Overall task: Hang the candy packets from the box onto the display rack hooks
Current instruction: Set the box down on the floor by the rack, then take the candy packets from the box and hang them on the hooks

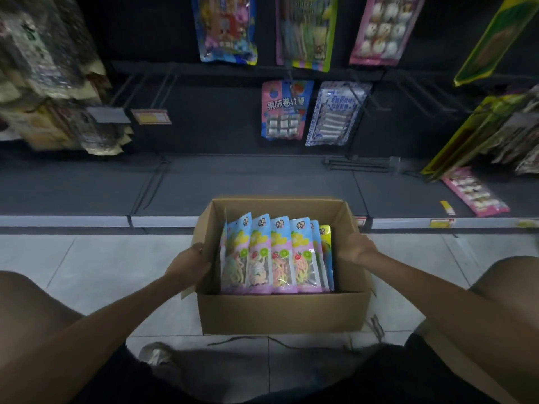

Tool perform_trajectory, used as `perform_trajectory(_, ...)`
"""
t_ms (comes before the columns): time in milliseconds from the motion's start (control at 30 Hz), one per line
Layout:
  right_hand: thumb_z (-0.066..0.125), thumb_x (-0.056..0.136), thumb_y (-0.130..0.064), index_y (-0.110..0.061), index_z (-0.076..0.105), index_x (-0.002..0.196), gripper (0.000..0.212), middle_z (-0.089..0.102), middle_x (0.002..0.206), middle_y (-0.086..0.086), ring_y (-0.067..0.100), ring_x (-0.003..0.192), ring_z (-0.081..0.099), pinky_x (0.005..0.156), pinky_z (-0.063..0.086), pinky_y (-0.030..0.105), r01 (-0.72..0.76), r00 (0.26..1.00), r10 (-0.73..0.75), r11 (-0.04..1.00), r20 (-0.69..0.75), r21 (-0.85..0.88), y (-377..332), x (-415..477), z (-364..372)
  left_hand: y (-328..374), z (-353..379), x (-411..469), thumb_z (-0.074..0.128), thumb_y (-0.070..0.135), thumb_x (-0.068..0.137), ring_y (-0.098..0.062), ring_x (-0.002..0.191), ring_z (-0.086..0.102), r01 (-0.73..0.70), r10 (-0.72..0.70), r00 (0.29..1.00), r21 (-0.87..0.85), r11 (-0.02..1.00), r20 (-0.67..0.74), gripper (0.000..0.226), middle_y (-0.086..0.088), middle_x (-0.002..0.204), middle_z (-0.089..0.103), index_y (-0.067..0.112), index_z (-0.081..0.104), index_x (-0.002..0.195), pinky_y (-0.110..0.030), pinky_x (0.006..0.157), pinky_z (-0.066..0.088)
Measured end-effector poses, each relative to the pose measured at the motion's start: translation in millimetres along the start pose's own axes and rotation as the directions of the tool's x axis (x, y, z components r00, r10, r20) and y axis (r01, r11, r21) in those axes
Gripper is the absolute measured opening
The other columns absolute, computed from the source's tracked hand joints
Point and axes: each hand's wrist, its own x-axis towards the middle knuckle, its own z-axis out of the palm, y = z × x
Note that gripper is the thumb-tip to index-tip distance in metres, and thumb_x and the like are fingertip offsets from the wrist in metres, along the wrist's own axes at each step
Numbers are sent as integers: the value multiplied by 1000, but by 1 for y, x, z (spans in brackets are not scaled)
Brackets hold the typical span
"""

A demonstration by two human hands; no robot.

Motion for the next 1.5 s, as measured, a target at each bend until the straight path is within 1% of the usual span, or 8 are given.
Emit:
perform_trajectory(200,67,103,-29,-27,61,98,8,63,90,-4,10,77,60,59,44,16,153,969,-157,988,192,34,-9,4,-17,16,-10,8,51,21,104,-32,119,65,-125,98,987,222,967,129,33,-11,132,68,11,60,134,-37,95,53)
perform_trajectory(367,75,93,-52,-35,71,111,25,74,105,-8,14,99,73,89,63,31,212,924,-219,976,315,57,-13,32,-24,33,-19,32,53,24,101,-27,111,67,-158,130,981,205,966,142,26,-4,122,73,19,73,116,-31,87,48)
perform_trajectory(500,66,97,-57,-33,70,104,25,74,95,-9,11,87,72,73,59,22,233,943,-181,958,278,-168,-20,44,-10,46,-22,46,52,28,102,-28,112,66,-147,122,979,154,977,163,25,-2,117,69,21,69,119,-33,84,49)
perform_trajectory(833,45,107,-49,-23,61,121,33,69,112,0,26,105,67,69,43,34,495,869,-436,765,235,-411,-79,22,16,80,13,73,55,50,104,-36,118,64,-37,5,996,359,933,90,63,-14,139,51,9,36,147,-42,91,51)
perform_trajectory(1033,44,108,-46,-23,62,123,34,71,112,3,29,103,68,72,45,35,577,817,-502,701,285,-418,-83,4,27,63,29,74,67,29,99,-46,116,63,64,-72,995,113,991,66,93,-25,138,56,9,4,164,-49,92,51)
perform_trajectory(1200,48,107,-44,-27,68,122,30,74,108,-2,24,100,69,71,52,33,594,793,-510,767,332,-243,-84,-2,31,55,27,77,81,38,87,-33,99,70,131,-129,986,-17,991,107,46,-10,106,74,7,67,118,-35,76,55)
perform_trajectory(1367,69,97,-45,-29,67,133,39,75,114,-7,15,107,70,95,58,42,449,757,-538,841,372,301,-103,-22,23,86,7,64,76,32,83,-16,69,71,33,-50,998,-329,944,-42,27,4,83,75,16,70,104,-35,58,57)
perform_trajectory(1500,80,69,-71,-43,48,145,87,68,127,-17,6,118,64,103,56,39,265,785,-521,772,336,577,-123,-43,16,123,-2,41,70,11,90,-30,68,76,-37,8,999,-736,676,-43,34,-5,85,78,14,63,123,-36,52,55)
